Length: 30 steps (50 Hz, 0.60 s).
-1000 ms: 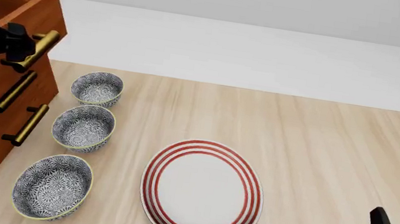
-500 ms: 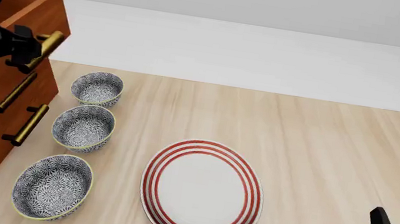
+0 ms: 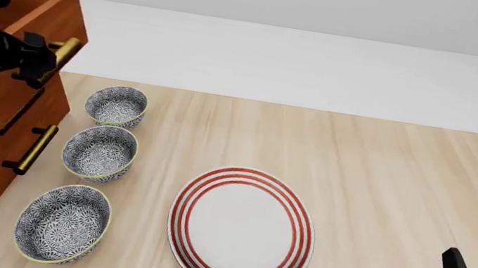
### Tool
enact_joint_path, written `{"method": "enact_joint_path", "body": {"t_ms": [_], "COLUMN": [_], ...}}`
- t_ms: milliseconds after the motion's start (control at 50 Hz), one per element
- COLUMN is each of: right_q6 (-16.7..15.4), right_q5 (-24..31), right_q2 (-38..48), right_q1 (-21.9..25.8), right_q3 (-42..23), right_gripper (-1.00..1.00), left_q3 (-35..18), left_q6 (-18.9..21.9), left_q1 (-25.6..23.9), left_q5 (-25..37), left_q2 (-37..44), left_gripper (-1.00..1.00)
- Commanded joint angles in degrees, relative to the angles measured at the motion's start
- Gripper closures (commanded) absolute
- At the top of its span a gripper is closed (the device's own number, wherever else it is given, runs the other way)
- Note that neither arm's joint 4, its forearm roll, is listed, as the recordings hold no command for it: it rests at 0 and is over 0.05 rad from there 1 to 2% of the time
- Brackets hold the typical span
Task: Open the top drawer of the cabinet.
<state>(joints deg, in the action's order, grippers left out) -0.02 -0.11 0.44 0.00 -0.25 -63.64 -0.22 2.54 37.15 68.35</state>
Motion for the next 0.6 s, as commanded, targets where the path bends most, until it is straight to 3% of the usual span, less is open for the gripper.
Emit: {"method": "enact_joint_path", "body": {"t_ms": [20, 600], "right_q6": [0.01, 0.01], "right_q5": [0.0, 0.0], "right_q2": [0.01, 0.0], "right_q1": [0.0, 0.0], "right_q3": [0.0, 0.0], "right_gripper": [-1.0, -1.0], "left_q3": [0.42, 2.42], "left_q6": [0.38, 0.42], "left_q1": [-0.79, -1.28], "left_q5": [0.07, -1.25], "left_q2": [1.1, 2.65], "left_gripper": [-1.0, -1.0]}}
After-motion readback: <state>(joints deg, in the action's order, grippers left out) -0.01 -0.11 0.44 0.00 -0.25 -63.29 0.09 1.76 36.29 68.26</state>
